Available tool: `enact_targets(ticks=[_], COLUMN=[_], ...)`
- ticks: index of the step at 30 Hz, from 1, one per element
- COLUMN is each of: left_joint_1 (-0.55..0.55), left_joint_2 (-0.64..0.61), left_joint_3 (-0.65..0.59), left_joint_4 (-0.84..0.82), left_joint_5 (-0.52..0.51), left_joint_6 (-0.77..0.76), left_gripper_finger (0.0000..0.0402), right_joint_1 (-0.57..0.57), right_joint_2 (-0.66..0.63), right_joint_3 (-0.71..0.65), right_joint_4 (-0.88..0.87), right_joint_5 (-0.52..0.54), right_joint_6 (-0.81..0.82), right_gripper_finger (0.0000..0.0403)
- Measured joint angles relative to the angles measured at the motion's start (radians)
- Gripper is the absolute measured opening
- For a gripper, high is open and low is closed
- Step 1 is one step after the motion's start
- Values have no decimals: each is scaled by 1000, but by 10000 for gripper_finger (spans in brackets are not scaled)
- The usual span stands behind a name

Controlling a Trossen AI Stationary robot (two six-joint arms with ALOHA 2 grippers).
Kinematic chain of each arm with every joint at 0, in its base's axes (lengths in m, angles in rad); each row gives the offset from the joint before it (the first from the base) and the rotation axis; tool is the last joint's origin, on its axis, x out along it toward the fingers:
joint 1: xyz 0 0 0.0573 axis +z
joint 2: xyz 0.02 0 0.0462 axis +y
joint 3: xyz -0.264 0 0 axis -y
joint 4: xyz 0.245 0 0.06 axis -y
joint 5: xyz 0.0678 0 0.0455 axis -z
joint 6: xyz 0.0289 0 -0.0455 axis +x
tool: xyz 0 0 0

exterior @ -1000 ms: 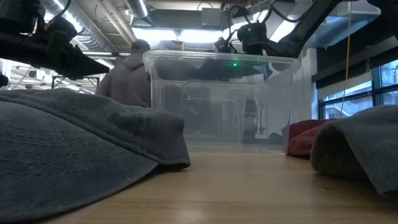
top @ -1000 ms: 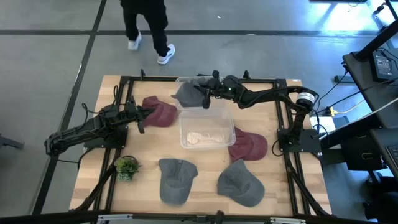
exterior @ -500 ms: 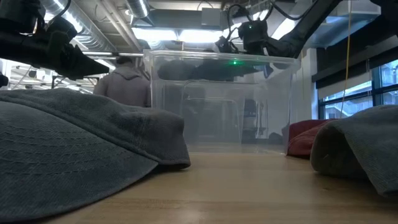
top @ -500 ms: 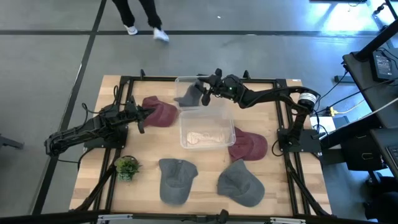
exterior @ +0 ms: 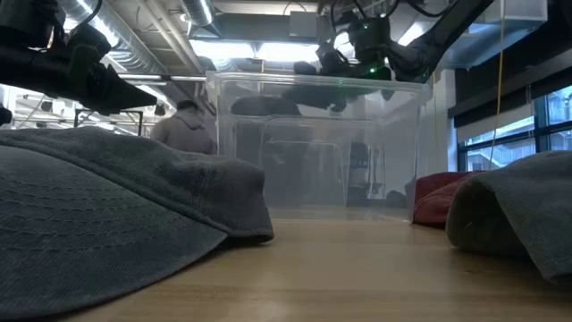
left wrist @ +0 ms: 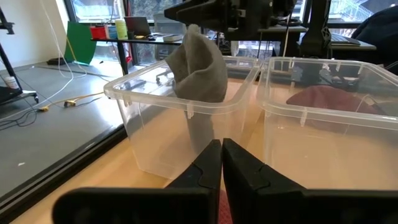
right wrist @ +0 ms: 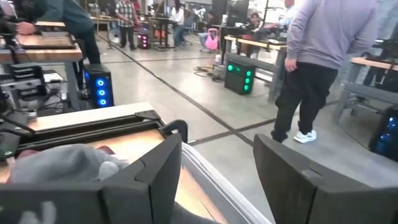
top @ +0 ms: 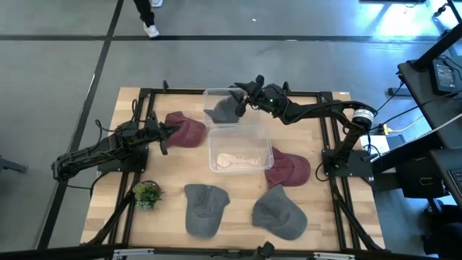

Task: Pick & Place hat
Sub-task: Put the left red cap into the bottom transparent bin

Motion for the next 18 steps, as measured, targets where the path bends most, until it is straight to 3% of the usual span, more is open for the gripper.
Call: enact_targets(ticks=[7, 12, 18], left_joint_1=[0, 0, 0], left_joint_2=[0, 0, 0], left_joint_3=[0, 0, 0], left_joint_4=[0, 1, 2], left_joint_5=[1, 3, 2], left_joint_6=[-8, -71, -76], left_gripper_finger=[7, 11, 8], right_joint_1=[0, 13, 83], right_joint_2=[-14, -106, -285], right_joint_3=[0, 0, 0], right_joint_4=[1, -16, -331], right_joint_5=[11, -5, -93], right_joint_6=[-26, -54, -191], right_gripper_finger=[200, 200, 200])
